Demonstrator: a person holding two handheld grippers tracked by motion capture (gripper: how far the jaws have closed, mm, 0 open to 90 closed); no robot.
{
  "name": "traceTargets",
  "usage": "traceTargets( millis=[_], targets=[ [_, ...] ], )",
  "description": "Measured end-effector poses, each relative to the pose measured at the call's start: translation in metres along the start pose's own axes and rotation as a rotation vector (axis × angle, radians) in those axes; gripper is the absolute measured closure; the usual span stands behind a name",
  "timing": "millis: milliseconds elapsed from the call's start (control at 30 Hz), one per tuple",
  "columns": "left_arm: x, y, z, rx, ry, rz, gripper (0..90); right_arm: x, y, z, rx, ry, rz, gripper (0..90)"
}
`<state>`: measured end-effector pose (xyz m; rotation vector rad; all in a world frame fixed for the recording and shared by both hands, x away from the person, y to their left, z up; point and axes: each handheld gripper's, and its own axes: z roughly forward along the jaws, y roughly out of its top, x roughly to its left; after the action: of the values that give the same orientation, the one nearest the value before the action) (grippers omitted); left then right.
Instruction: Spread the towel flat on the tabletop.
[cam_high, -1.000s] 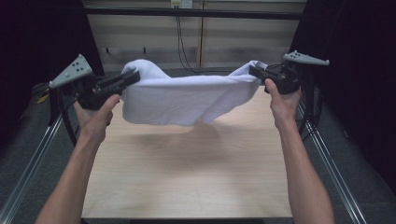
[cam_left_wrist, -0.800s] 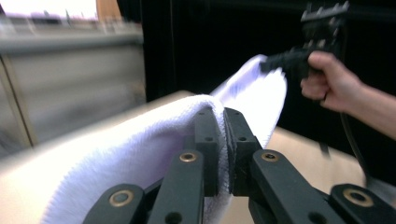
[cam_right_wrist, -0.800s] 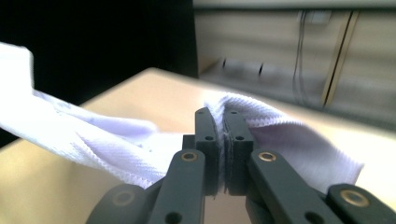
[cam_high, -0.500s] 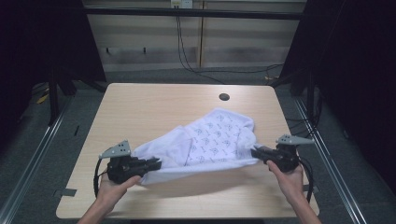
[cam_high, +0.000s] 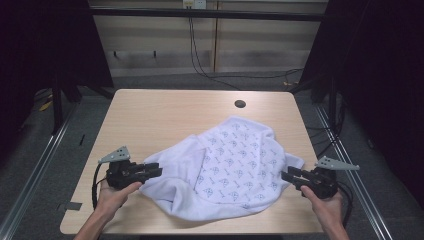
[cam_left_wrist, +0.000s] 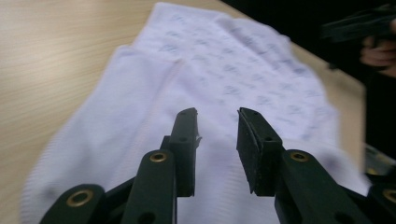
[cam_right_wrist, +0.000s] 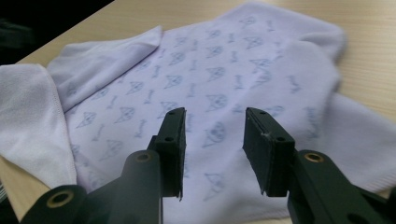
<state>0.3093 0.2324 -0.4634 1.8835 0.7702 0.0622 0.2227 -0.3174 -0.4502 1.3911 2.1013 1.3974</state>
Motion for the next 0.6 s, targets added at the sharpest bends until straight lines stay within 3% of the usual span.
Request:
traceTargets(
  millis=[100, 167, 200, 233, 300, 333, 367, 400, 433, 533, 600],
  targets=[
    [0.019, -0.003, 0.015, 0.051, 0.014, -0.001, 68.5, 0.021, 0.001, 0.032, 0.068, 0.103, -0.074, 58.5],
    [0.021, -0.004, 0.019, 0.065, 0.018, -0.001, 67.7, 0.026, 0.002, 0.040, 0.084, 0.126, -0.092, 58.1],
    [0.025, -0.006, 0.024, 0.097, 0.029, 0.007, 67.7, 0.030, 0.002, 0.047, 0.096, 0.139, -0.098, 57.0],
    [0.028, -0.010, 0.032, 0.141, 0.016, 0.001, 65.9, 0.040, 0.003, 0.064, 0.134, 0.182, -0.133, 55.8],
    [0.027, -0.015, 0.039, 0.189, -0.005, 0.016, 64.8, 0.052, 0.001, 0.079, 0.170, 0.229, -0.164, 54.0],
    [0.027, -0.015, 0.039, 0.189, -0.005, 0.016, 65.5, 0.052, 0.001, 0.079, 0.170, 0.229, -0.164, 54.0],
    [0.027, -0.016, 0.041, 0.201, -0.005, 0.022, 65.5, 0.061, 0.000, 0.088, 0.191, 0.272, -0.182, 53.0],
    [0.025, -0.017, 0.042, 0.215, 0.015, 0.032, 67.3, 0.066, -0.001, 0.092, 0.200, 0.287, -0.193, 52.2],
    [0.025, -0.017, 0.042, 0.219, 0.022, 0.034, 76.9, 0.075, -0.001, 0.100, 0.219, 0.318, -0.213, 51.8],
    [0.022, -0.017, 0.041, 0.244, 0.022, 0.044, 85.8, 0.088, -0.004, 0.110, 0.254, 0.312, -0.251, 50.6],
    [0.017, -0.019, 0.038, 0.261, 0.016, 0.061, 86.4, 0.093, -0.009, 0.115, 0.290, 0.254, -0.296, 49.0]
  ],
)
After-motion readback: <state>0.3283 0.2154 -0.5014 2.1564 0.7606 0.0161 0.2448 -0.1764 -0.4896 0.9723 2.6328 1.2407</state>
